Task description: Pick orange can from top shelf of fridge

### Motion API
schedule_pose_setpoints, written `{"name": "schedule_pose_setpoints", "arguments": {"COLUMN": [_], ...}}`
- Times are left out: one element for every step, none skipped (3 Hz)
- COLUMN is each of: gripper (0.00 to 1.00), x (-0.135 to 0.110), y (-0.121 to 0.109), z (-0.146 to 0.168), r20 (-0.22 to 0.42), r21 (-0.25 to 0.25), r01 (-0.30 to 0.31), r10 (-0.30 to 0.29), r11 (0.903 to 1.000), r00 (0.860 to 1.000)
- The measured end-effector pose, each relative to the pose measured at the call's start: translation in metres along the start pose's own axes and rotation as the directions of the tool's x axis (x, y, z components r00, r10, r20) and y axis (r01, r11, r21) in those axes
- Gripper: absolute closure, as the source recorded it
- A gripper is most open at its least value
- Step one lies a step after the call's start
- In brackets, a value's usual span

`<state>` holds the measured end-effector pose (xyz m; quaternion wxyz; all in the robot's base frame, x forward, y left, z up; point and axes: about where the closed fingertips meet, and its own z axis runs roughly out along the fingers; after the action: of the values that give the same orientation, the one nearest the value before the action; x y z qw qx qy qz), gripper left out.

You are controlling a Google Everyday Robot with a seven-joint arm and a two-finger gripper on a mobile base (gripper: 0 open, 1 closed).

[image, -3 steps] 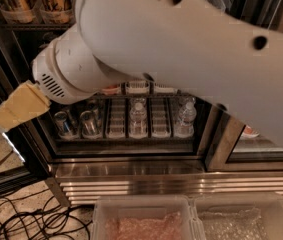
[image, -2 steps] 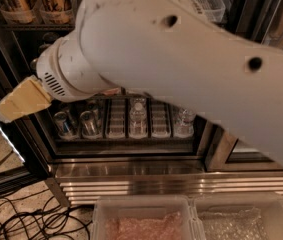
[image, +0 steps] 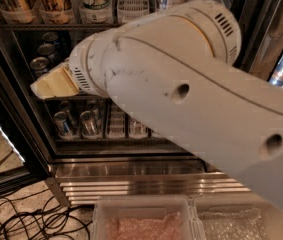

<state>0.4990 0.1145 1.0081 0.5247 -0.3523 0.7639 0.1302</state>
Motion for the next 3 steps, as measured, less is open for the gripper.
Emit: {"name": "schedule_pose_setpoints", "arguments": {"gripper": [0.0, 0.0, 0.0], "x": [-0.006, -0.014, -0.034], "y": [-0.006, -0.002, -0.002], "z": [-0.003, -0.005, 0.002], "r20": [0.009, 0.033, 0.125], "r21": [0.035, 0.029, 0.028], "r01": [-0.002, 0.0, -0.027], "r10": [0.001, -0.001, 0.023], "r11": [0.9994, 0.9996, 0.9993], "r00": [1.0, 0.999, 0.992]}}
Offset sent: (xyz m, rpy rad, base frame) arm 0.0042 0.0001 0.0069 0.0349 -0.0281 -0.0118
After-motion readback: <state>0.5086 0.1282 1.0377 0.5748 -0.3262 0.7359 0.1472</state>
